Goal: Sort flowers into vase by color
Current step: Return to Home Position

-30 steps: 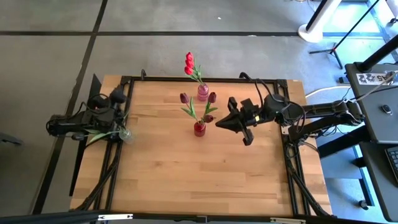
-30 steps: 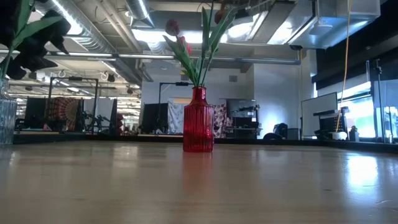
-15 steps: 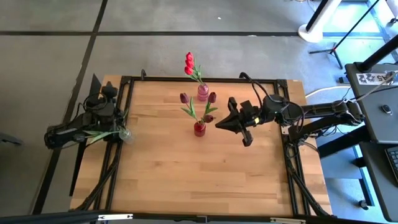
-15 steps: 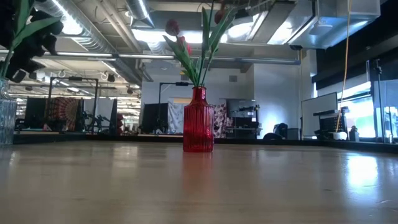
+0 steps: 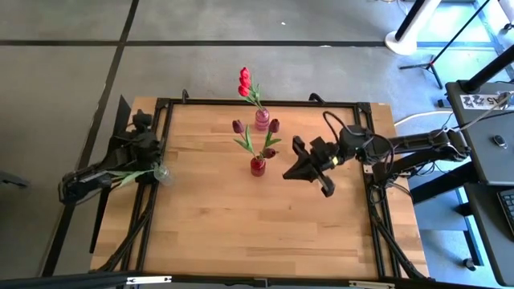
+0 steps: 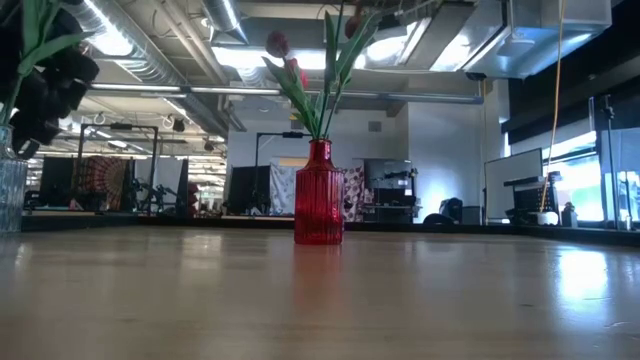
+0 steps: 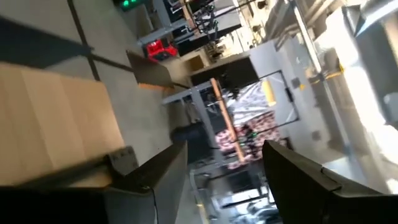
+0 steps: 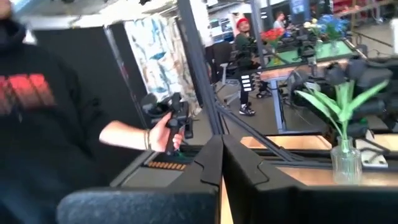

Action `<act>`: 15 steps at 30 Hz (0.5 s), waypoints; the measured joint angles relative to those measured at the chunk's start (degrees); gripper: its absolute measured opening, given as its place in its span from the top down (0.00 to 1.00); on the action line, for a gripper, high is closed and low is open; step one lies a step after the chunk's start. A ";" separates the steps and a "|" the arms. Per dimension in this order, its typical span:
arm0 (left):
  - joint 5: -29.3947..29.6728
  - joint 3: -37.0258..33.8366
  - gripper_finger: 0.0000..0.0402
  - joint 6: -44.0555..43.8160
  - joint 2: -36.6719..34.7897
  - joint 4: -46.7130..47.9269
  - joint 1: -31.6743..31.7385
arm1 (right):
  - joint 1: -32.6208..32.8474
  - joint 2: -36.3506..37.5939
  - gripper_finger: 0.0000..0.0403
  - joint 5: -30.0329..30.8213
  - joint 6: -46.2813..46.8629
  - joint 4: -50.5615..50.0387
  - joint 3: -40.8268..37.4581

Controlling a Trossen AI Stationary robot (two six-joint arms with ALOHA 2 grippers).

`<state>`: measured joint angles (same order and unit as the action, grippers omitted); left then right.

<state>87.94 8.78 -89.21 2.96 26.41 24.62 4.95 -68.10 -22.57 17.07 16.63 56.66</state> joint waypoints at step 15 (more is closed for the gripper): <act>-1.96 -0.02 0.49 22.98 0.00 0.79 0.99 | -4.56 0.11 0.97 -2.41 -17.16 17.80 -4.59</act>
<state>85.97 8.75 -66.24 2.96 27.20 25.61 0.39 -67.99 -24.98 -0.09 34.43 52.07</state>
